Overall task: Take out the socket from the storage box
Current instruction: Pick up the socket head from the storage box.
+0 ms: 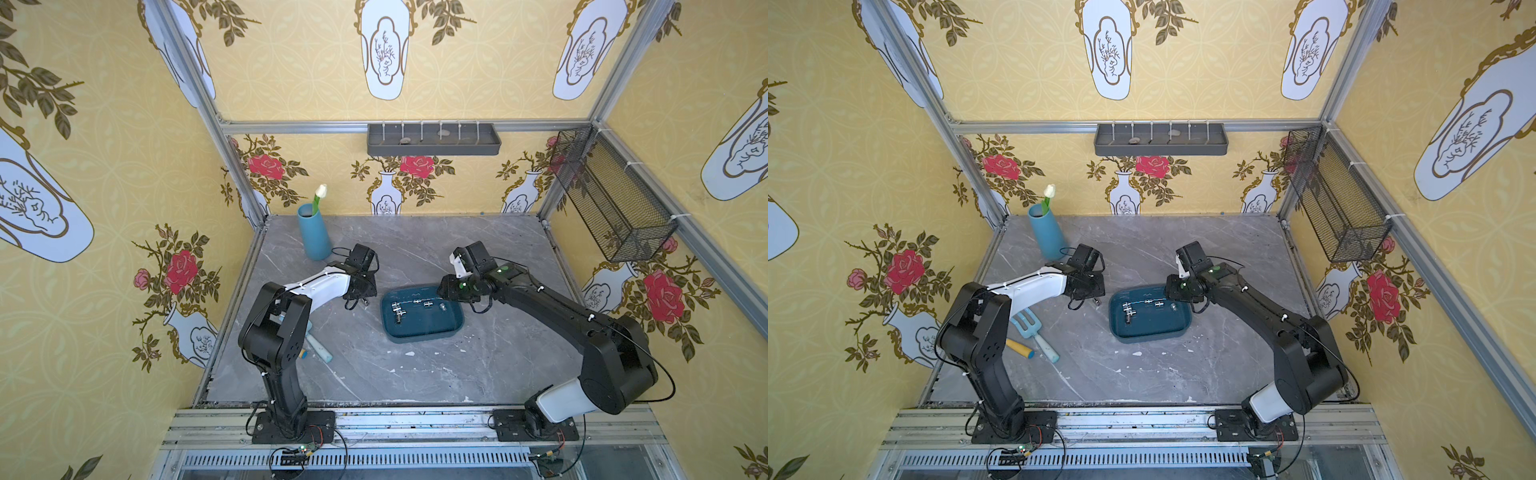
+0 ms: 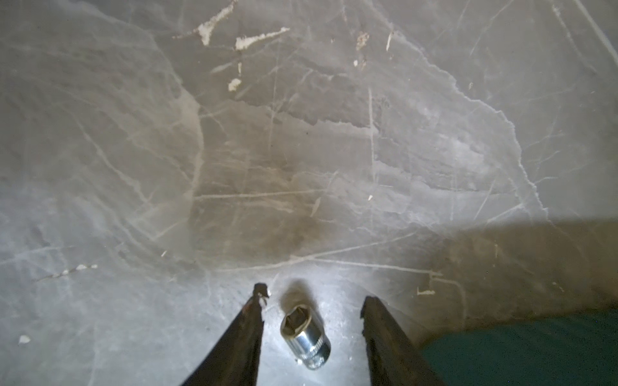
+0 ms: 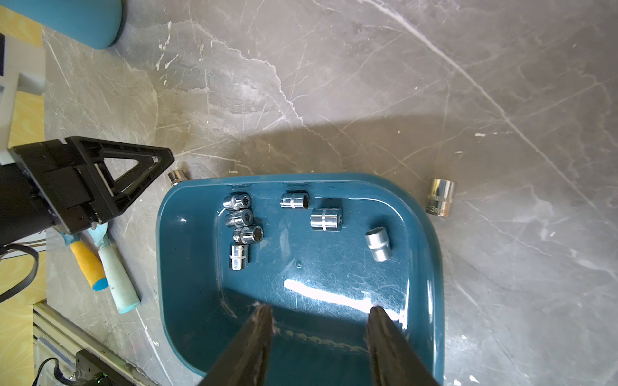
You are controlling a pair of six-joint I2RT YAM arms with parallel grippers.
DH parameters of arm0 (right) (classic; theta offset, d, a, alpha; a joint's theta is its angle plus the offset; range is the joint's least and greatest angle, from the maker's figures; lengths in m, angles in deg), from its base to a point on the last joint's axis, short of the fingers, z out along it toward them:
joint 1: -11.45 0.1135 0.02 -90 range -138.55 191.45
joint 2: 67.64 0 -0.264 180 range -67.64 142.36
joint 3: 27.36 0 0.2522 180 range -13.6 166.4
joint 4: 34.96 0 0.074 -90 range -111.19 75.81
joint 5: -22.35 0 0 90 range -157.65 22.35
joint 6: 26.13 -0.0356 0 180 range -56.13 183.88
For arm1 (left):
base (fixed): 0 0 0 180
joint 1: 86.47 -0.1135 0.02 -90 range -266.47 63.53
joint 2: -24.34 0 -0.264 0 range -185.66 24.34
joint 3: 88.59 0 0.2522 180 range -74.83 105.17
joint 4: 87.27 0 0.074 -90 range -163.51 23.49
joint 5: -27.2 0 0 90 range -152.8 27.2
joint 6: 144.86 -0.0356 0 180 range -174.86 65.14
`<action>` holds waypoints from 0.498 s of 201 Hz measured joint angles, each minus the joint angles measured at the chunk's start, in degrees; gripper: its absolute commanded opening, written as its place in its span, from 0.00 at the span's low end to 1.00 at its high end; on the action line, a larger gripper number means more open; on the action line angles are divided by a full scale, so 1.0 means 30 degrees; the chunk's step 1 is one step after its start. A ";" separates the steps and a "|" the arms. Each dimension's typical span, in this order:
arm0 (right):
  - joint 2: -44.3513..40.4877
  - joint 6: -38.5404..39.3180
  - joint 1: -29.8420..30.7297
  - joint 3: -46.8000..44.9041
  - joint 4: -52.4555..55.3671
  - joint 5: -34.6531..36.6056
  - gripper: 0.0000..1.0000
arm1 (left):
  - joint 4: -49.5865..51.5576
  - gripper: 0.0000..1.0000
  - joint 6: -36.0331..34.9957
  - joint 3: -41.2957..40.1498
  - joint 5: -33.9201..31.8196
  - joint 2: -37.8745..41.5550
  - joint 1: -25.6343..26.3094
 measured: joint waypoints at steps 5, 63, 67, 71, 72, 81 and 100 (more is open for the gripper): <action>-0.0007 0.0000 0.0015 0.0000 0.0000 0.0058 0.51 | 0.0029 0.54 0.0007 0.0000 0.0015 -0.0051 0.0000; -0.0029 -0.0022 0.0044 -0.0051 -0.0007 0.0372 0.51 | 0.0262 0.54 0.0022 -0.0022 0.0357 -0.0860 0.0437; -0.0036 -0.0036 0.0044 -0.0066 0.0000 0.0372 0.51 | 0.0284 0.53 0.0022 -0.0015 0.0364 -0.0933 0.0459; -0.0044 -0.0066 0.0044 -0.0073 0.0000 0.0372 0.51 | 0.0299 0.53 0.0029 -0.0015 0.0372 -0.0969 0.0466; -0.0044 -0.0066 0.0044 -0.0073 0.0000 0.0372 0.51 | 0.0306 0.53 0.0029 -0.0015 0.0372 -0.0976 0.0466; -0.0073 -0.0066 0.0044 -0.0087 0.0015 0.0379 0.51 | 0.0372 0.51 0.0124 0.0029 0.0357 -0.1071 0.0466; -0.0211 -0.0066 0.0044 -0.0168 0.0015 0.0401 0.51 | 0.0386 0.46 0.0146 0.0131 0.0350 -0.1209 0.0459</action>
